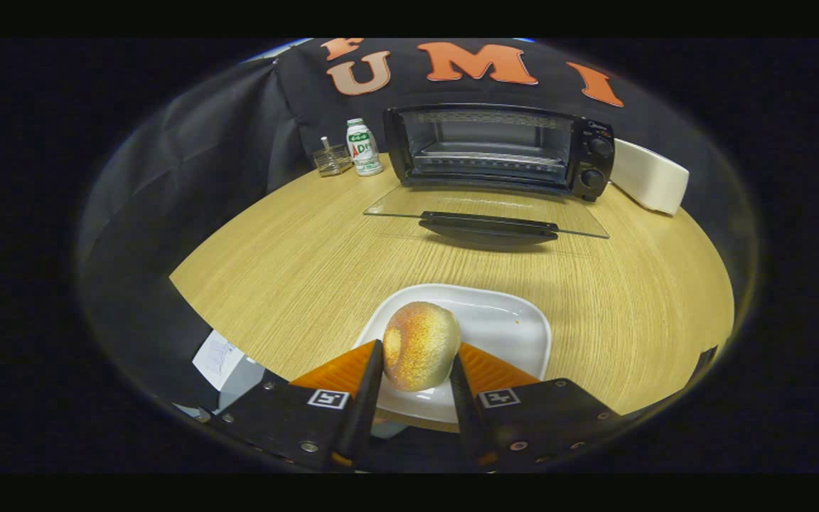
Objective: Open the toaster oven, put the food inside, and close the toaster oven door.
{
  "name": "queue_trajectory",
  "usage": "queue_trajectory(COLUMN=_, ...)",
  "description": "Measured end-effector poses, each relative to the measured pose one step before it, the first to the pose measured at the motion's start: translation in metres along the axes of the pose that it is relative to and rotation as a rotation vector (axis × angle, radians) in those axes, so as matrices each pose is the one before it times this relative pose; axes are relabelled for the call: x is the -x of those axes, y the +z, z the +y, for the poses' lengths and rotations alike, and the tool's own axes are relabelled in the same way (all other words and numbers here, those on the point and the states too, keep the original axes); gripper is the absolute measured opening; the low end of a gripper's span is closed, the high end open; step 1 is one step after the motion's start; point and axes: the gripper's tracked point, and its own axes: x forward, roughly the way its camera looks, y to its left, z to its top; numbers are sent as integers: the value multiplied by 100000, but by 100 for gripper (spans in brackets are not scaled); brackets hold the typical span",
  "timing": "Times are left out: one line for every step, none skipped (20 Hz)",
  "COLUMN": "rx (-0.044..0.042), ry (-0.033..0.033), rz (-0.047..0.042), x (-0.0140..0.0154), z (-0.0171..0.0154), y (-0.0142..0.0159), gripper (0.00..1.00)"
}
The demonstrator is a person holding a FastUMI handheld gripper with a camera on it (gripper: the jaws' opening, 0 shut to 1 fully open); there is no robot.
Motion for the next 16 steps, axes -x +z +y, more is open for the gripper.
queue_trajectory(rx=-1491, ry=671, rz=-1359, x=336, z=74, y=420, gripper=46)
queue_trajectory(rx=-1826, ry=1057, rz=-1816, x=292, z=-24, y=641, gripper=38)
queue_trajectory(rx=-2334, ry=1439, rz=-2267, x=301, z=64, y=938, gripper=35)
queue_trajectory(rx=-2740, ry=1255, rz=-2179, x=164, z=-21, y=1067, gripper=31)
queue_trajectory(rx=-3105, ry=1254, rz=-2252, x=91, z=22, y=1083, gripper=30)
queue_trajectory(rx=-3253, ry=1354, rz=-2401, x=-21, z=131, y=1205, gripper=30)
queue_trajectory(rx=-3447, ry=1148, rz=-3179, x=-264, z=144, y=1424, gripper=30)
queue_trajectory(rx=-3694, ry=957, rz=-2981, x=-187, z=111, y=1366, gripper=30)
queue_trajectory(rx=-3800, ry=1311, rz=-3098, x=-389, z=237, y=1424, gripper=30)
queue_trajectory(rx=-3940, ry=1247, rz=-2661, x=-430, z=89, y=1279, gripper=30)
queue_trajectory(rx=-3978, ry=1751, rz=-2511, x=-335, z=364, y=1220, gripper=30)
queue_trajectory(rx=-3917, ry=1694, rz=-2010, x=-509, z=419, y=1161, gripper=30)
queue_trajectory(rx=-3641, ry=1575, rz=-2065, x=-492, z=229, y=1177, gripper=30)
queue_trajectory(rx=-3850, ry=1072, rz=-2376, x=-731, z=73, y=1234, gripper=30)
queue_trajectory(rx=-4452, ry=1378, rz=-2239, x=-683, z=238, y=1253, gripper=30)
queue_trajectory(rx=-4752, ry=784, rz=-1228, x=-995, z=-82, y=920, gripper=30)
